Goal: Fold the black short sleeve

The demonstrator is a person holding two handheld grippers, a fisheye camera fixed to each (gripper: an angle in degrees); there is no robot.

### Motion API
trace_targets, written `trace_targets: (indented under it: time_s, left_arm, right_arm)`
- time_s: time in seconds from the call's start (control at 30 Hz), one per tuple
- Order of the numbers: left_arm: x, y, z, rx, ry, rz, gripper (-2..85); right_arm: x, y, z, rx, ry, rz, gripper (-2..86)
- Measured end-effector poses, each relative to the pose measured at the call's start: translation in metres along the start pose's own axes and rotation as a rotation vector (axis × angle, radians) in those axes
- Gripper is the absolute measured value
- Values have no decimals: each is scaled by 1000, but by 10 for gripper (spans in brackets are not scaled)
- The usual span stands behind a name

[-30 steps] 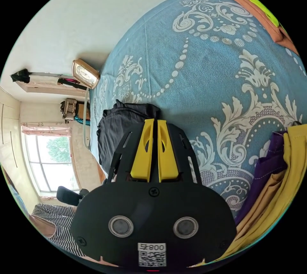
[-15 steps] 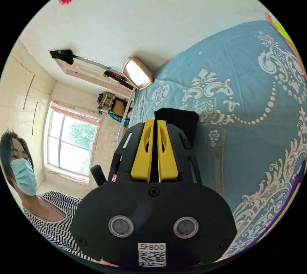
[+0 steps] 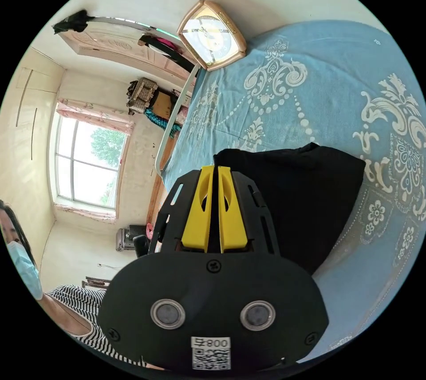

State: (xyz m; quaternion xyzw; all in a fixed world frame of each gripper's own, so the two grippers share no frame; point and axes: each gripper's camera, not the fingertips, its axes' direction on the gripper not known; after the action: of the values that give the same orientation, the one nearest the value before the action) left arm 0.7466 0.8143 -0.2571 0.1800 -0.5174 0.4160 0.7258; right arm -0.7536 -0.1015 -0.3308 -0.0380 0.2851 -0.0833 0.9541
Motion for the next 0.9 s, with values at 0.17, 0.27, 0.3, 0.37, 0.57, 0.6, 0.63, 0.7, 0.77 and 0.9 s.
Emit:
trace_targets:
  time_s: [0.17,0.27,0.3,0.37,0.57,0.6,0.63,0.7,0.77,0.9]
  left_arm:
    - [-79,18,-14,0,0,-73,7]
    - [-115,28,-22,7,7,-108,8]
    - [-121,29,-23,6,6,-111,8]
    - [-146,37,-29,-5,-8,-138,8]
    - [-190,64,-52,30,-1,-168,4]
    - [-193,66,-54,34,-1,-170,3]
    - [-197,72,-59,42,-13,-164,3]
    - [-197,78,-64,50,-47,-131,2]
    - [-189,82,-67,67,-60,-49,1]
    - [-180,77,-52,12,-69,68,0]
  right_arm:
    - [-35,-48,26,-63,49,18,14]
    - [-58,-74,32,-86,72,25,15]
    - [-67,-84,34,-96,82,27,15]
    - [-79,-97,38,-120,103,30,16]
    - [-130,-130,21,-141,133,-13,24]
    - [-143,-134,11,-135,127,-26,25]
    - [-159,-138,1,-128,126,-51,28]
    - [-184,-142,-15,-118,144,-100,31]
    - [-206,-143,-31,-105,172,-138,33]
    - [-249,-149,-56,-87,189,-186,42]
